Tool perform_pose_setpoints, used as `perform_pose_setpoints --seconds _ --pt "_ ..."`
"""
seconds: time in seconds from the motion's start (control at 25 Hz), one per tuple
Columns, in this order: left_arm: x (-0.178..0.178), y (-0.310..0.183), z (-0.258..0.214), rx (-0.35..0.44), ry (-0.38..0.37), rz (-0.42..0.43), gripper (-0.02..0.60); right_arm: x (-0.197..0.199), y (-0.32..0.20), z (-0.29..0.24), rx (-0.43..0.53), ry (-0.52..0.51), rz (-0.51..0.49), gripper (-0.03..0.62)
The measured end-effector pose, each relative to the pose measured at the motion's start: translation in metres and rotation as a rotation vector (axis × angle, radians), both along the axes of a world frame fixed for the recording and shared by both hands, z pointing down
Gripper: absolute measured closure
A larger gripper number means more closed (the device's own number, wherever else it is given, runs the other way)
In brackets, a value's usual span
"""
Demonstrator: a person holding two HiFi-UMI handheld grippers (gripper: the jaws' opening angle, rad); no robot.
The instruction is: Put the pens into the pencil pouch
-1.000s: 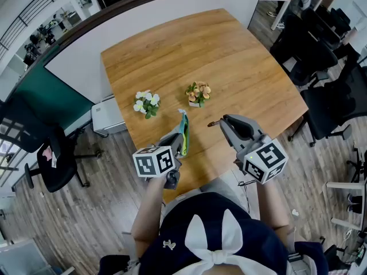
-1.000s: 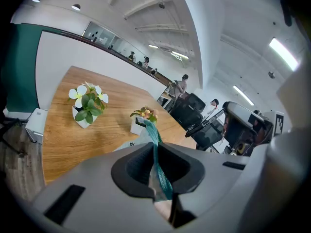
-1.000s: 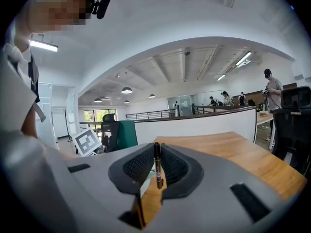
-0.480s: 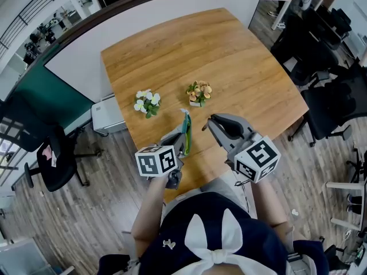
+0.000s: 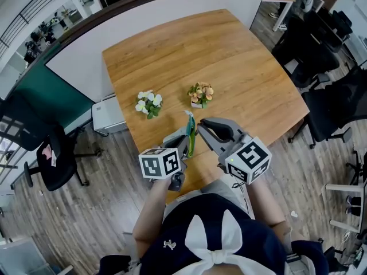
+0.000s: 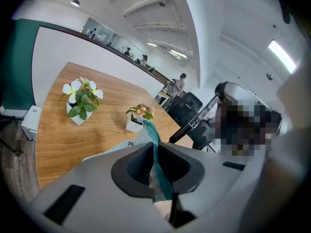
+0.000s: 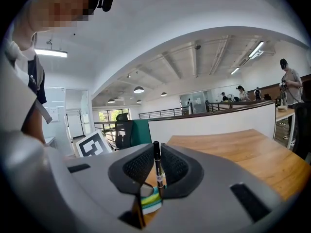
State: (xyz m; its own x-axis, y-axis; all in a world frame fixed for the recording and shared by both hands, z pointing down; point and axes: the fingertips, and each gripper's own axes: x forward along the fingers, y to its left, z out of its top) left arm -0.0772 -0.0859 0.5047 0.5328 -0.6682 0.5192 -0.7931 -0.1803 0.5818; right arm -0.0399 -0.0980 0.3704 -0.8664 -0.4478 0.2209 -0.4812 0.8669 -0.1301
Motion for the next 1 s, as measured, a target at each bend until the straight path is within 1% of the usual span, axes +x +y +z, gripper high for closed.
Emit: perform_pose_setpoints --seconds 0.28,0.6,1.0 --pt "-0.001 0.0 0.002 0.002 0.008 -0.001 0.535 -0.012 0.004 0.013 -0.026 0.018 -0.026 0.545" --pt "-0.002 0.001 0.002 0.001 0.007 -0.002 0.535 -0.015 0.009 0.047 -0.079 0.102 -0.041 0.545" --pt "-0.004 0.002 0.002 -0.001 0.009 -0.002 0.535 -0.016 0.013 0.085 -0.159 0.17 -0.046 0.545"
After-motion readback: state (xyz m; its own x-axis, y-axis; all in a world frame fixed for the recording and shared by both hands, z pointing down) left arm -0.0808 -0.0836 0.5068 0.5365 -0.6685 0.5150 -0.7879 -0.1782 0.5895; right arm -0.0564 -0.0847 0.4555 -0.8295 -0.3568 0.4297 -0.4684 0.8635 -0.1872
